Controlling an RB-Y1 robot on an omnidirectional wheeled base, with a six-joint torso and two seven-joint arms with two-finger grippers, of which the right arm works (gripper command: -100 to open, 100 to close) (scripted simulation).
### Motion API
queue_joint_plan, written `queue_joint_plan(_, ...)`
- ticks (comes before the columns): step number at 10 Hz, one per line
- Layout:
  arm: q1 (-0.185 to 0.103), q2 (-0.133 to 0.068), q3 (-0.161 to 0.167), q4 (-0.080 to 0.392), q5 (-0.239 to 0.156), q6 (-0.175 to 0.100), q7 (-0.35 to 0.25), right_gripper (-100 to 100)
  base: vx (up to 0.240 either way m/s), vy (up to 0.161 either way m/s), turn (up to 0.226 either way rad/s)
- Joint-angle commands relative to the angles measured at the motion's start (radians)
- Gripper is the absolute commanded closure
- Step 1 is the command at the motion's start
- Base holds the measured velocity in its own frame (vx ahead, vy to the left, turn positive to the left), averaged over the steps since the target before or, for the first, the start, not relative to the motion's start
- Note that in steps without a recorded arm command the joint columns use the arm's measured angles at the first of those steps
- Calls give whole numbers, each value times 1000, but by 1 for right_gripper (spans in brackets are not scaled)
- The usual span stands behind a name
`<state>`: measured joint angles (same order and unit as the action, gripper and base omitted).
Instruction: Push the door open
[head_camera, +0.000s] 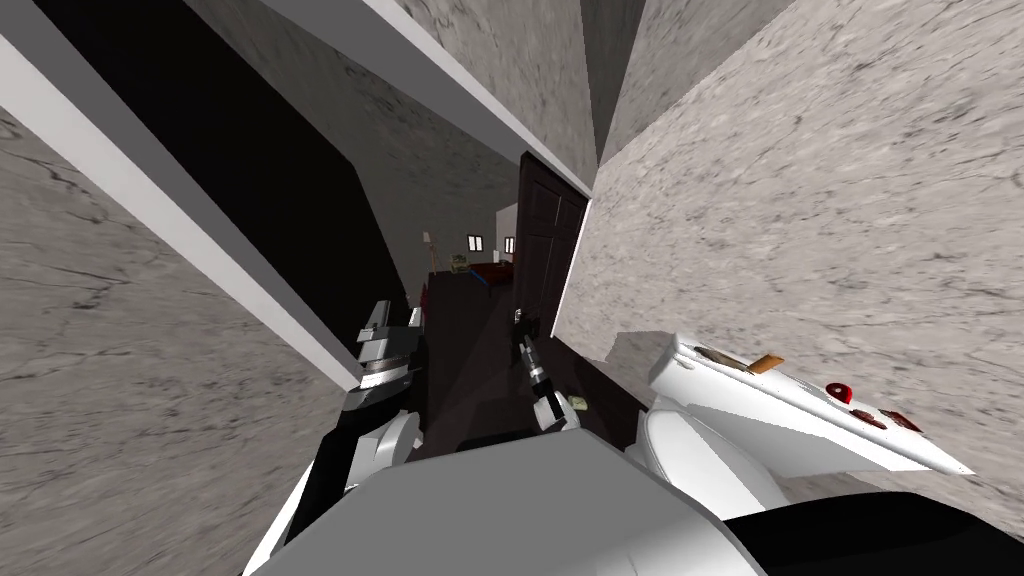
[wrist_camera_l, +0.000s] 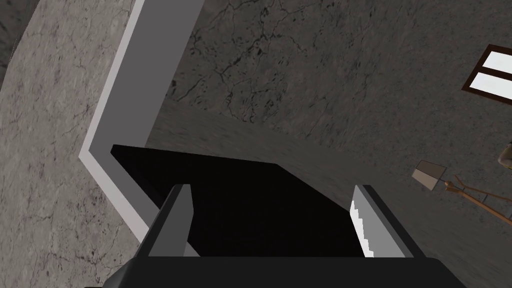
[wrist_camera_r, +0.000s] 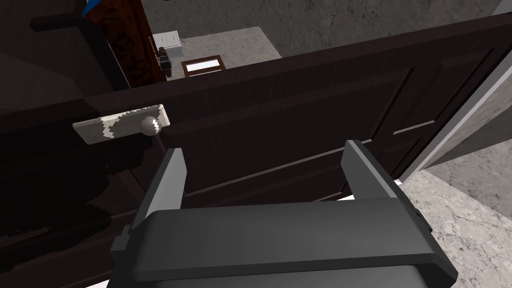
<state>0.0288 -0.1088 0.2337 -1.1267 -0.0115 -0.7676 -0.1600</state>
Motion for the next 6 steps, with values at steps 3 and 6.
queue_joint_plan(3,-37,1,12,82,1,-12,1,-100,81,-103,52)
queue_joint_plan(6,-66,2,22,145,2,-20,1,-100,82,-79,45)
